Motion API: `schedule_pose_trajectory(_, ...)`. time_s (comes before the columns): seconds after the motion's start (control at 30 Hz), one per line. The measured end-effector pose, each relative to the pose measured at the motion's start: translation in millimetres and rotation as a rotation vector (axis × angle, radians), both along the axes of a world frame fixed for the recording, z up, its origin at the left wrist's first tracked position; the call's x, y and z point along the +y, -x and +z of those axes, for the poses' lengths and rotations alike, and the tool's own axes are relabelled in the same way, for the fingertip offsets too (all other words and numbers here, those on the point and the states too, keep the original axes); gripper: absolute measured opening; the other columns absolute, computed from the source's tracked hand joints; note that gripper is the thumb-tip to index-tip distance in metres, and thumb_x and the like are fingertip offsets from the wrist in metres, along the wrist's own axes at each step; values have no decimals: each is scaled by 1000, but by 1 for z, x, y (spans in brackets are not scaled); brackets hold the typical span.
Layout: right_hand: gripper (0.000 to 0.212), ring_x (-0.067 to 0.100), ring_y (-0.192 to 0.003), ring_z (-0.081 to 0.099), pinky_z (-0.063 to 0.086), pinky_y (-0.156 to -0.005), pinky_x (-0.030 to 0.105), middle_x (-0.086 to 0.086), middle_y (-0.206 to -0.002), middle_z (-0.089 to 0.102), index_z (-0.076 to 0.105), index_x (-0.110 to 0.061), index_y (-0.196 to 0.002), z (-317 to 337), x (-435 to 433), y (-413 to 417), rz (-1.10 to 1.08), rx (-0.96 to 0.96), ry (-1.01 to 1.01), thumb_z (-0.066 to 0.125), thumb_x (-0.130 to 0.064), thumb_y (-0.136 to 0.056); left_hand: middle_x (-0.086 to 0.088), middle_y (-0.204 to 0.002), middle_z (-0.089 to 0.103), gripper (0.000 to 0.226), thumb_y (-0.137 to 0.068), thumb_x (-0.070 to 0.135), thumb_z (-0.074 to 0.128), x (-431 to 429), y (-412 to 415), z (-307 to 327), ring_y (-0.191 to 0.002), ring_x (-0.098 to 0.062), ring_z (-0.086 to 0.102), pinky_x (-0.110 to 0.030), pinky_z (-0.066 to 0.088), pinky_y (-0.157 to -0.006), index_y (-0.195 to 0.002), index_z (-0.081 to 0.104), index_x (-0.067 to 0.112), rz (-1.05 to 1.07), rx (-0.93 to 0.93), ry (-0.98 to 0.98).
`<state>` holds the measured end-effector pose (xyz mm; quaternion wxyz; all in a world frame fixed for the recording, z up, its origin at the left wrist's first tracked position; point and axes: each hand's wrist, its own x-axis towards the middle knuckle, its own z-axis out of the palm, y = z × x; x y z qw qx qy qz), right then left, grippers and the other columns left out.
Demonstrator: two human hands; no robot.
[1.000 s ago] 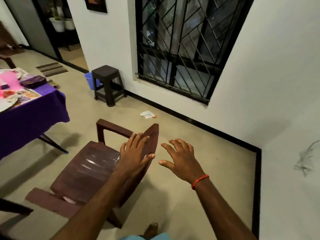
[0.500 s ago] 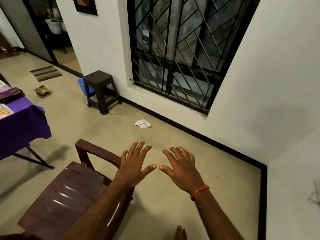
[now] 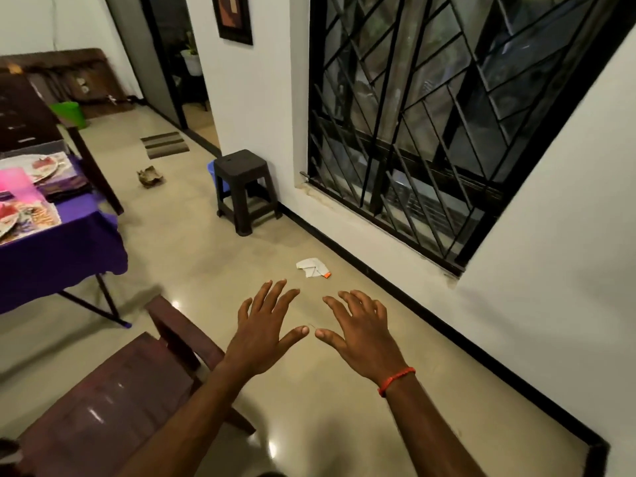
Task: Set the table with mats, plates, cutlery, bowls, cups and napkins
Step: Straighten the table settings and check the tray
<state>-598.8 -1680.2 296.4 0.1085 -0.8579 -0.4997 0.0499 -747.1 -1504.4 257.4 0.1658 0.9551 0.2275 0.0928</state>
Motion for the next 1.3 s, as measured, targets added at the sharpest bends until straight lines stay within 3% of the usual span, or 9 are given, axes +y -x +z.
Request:
schedule_pose_trajectory(0.1,80,21,-146,26,22,-115,45,-1,-158,36,35,-37,-149,-4,21,-24,60,15,7,9,-80,-87,9,-172,2,82,-92,86,20,7,-12,-4,-158,-15,-10,-54,13,-124,-159,18,40,44,11,2)
schedule_pose_trajectory(0.43,78,21,-147,25,21,-116,46,-2,-157,38,37,-38,-148,-9,154,-89,275,58,-14,15,-80,-87,11,-172,-2,80,-92,85,20,97,-49,-10,-158,-13,-13,-54,12,-125,-159,13,42,260,35,-12)
schedule_pose_trajectory(0.67,97,21,-148,24,20,-118,46,-2,-159,35,34,-38,-150,-9,276,-137,432,5,1,-8,-88,-78,8,-172,-1,80,-93,84,21,191,-87,-17,-158,-15,-14,-54,11,-125,-160,14,40,397,30,24)
schedule_pose_trajectory(0.97,73,20,-145,27,22,-115,44,-2,-155,39,38,-39,-148,-22,397,-150,552,60,16,25,-81,-90,9,-172,2,84,-90,88,14,278,-95,-12,-158,-15,-10,-54,14,-123,-159,18,40,540,13,53)
schedule_pose_trajectory(1.3,75,20,-146,25,20,-116,45,-3,-157,36,36,-40,-149,-34,534,-155,842,22,103,21,-79,-87,10,-172,-5,78,-94,82,25,336,-87,-35,-157,-13,-17,-54,9,-125,-160,13,41,806,77,119)
